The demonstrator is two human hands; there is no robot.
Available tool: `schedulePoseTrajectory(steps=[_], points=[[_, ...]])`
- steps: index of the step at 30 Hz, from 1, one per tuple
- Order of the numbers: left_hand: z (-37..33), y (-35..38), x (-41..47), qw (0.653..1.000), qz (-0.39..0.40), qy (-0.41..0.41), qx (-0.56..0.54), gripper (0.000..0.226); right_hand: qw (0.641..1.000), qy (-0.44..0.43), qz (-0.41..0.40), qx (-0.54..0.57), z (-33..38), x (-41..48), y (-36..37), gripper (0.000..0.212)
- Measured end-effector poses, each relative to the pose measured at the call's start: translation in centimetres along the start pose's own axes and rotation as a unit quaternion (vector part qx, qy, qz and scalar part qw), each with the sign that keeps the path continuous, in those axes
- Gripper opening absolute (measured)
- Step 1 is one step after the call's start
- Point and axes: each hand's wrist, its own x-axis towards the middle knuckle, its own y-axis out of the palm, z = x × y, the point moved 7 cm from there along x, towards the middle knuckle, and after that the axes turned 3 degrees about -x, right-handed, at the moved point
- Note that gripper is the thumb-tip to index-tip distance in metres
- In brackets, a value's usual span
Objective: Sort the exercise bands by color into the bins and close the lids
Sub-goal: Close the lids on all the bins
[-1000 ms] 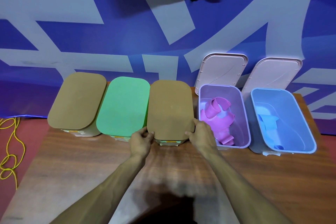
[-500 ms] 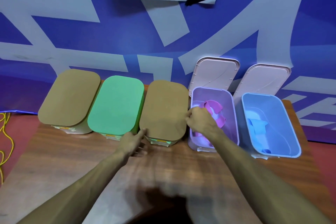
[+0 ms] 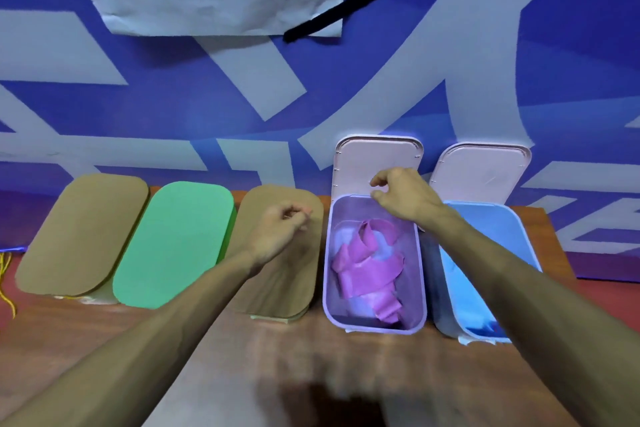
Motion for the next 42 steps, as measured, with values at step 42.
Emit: schedulePoseTrajectory(steps=[42], points=[[8.7, 6.1, -7.0, 0.99, -0.033, -0.125, -0.058, 0.019, 0.927, 0.148, -0.191, 0.288, -7.8, -18.9, 10.3, 0.009]])
